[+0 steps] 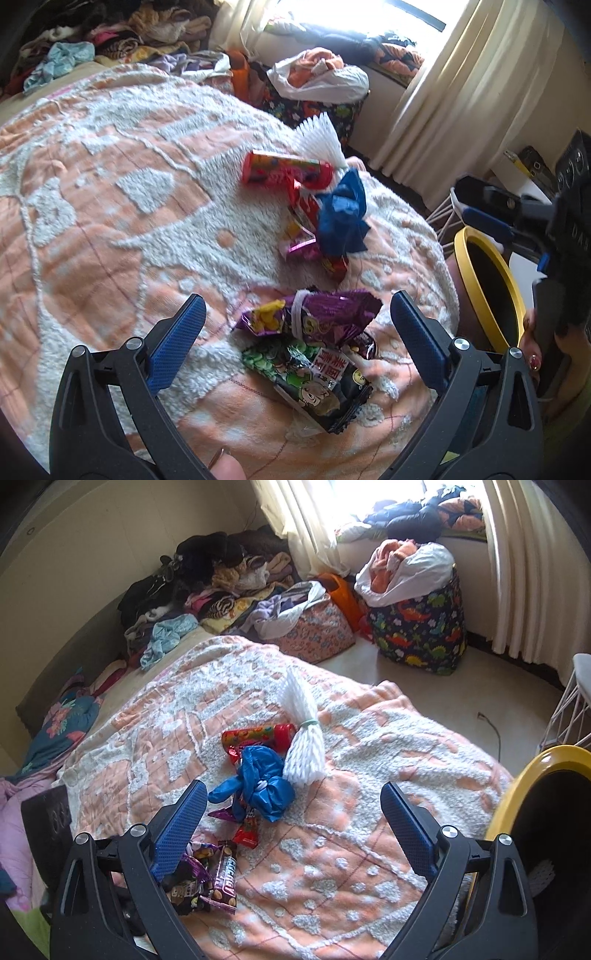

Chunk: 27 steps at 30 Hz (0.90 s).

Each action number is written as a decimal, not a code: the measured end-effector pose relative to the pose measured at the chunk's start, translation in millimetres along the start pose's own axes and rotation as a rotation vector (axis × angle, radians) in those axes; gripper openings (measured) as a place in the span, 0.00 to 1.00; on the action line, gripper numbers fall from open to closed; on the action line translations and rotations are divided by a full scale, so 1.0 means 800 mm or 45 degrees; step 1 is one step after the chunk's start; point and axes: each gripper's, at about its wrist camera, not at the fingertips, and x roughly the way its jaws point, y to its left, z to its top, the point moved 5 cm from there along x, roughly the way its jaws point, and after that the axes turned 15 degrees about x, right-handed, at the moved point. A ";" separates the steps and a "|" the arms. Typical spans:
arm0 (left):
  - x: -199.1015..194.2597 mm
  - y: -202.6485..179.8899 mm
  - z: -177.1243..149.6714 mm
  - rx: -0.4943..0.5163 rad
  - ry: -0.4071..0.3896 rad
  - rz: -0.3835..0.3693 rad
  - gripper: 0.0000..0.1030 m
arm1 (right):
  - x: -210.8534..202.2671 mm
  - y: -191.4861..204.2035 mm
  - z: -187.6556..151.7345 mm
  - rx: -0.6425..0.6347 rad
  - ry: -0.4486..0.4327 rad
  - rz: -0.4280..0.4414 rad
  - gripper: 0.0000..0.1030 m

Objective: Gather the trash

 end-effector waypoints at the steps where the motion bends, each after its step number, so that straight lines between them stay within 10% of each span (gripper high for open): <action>1: 0.002 0.000 -0.001 -0.003 0.006 -0.004 0.89 | 0.004 0.002 0.000 0.001 0.011 0.005 0.89; 13: 0.023 0.006 -0.008 -0.091 0.038 -0.107 0.77 | 0.060 0.033 -0.003 -0.014 0.153 0.060 0.82; 19: 0.025 0.011 -0.011 -0.114 0.041 -0.120 0.72 | 0.094 0.035 -0.008 0.008 0.222 0.046 0.56; 23: 0.026 0.014 -0.012 -0.119 0.041 -0.122 0.70 | 0.105 0.033 -0.014 0.019 0.260 0.049 0.20; 27: 0.025 0.014 -0.014 -0.121 0.040 -0.121 0.68 | 0.089 0.026 -0.021 0.031 0.237 0.072 0.14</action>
